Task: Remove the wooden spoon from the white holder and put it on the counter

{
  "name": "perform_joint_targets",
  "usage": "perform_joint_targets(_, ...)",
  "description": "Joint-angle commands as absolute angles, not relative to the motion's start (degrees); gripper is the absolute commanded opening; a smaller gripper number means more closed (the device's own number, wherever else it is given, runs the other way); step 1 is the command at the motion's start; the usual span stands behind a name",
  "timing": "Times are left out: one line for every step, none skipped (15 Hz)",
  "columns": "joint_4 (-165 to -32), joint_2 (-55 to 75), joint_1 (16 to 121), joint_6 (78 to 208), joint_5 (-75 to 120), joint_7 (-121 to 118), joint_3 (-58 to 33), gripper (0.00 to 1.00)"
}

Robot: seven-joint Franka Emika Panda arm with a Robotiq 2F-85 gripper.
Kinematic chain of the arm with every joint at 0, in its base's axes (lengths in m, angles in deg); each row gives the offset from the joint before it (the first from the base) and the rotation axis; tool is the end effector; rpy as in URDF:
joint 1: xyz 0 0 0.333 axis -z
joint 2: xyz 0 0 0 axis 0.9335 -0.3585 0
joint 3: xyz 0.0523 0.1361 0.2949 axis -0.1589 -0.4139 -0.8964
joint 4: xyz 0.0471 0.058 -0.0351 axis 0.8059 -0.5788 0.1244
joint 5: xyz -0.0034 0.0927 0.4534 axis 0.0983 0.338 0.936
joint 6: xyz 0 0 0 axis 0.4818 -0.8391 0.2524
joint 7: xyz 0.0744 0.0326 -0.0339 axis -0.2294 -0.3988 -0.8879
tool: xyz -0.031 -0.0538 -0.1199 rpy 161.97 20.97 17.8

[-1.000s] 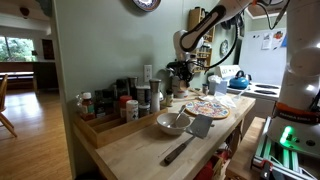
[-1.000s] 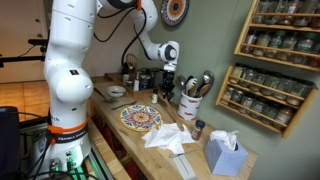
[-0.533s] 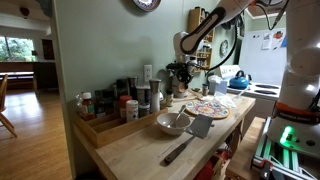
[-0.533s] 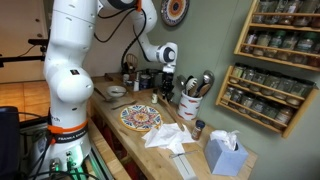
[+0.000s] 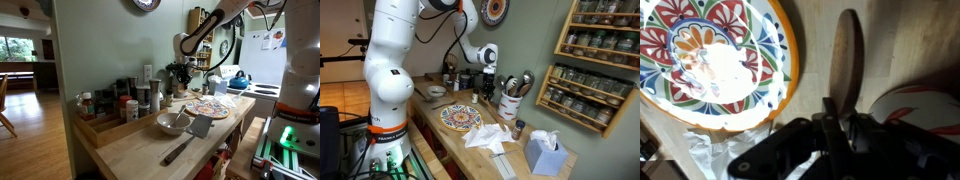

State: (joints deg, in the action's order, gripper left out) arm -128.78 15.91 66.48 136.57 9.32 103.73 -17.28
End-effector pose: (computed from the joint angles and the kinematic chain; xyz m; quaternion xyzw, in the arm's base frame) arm 0.6053 0.0227 0.2490 0.6676 -0.7360 0.0604 0.0953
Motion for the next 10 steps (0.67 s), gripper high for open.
perform_joint_targets(-128.9,13.0,65.0,140.0,5.0,109.0,-15.1,0.03)
perform_joint_targets(-129.0,12.5,64.8,140.4,4.4,110.0,-14.8,0.03)
perform_joint_targets(-128.9,11.8,64.5,140.7,4.1,110.7,-14.7,0.03)
perform_joint_targets(-128.9,11.1,64.3,140.9,3.9,111.1,-14.5,0.03)
perform_joint_targets(-128.8,10.5,64.1,141.3,4.0,111.2,-14.4,0.03)
perform_joint_targets(-128.7,9.8,63.8,141.6,4.1,111.3,-14.3,0.03)
perform_joint_targets(-128.5,9.2,63.6,141.8,4.3,111.1,-14.3,0.03)
perform_joint_targets(-128.4,8.5,63.3,142.0,4.4,111.0,-14.2,0.03)
perform_joint_targets(-128.3,7.9,63.0,142.2,4.4,110.9,-14.0,0.03)
perform_joint_targets(-128.2,7.4,62.8,142.3,4.6,110.7,-13.9,0.03)
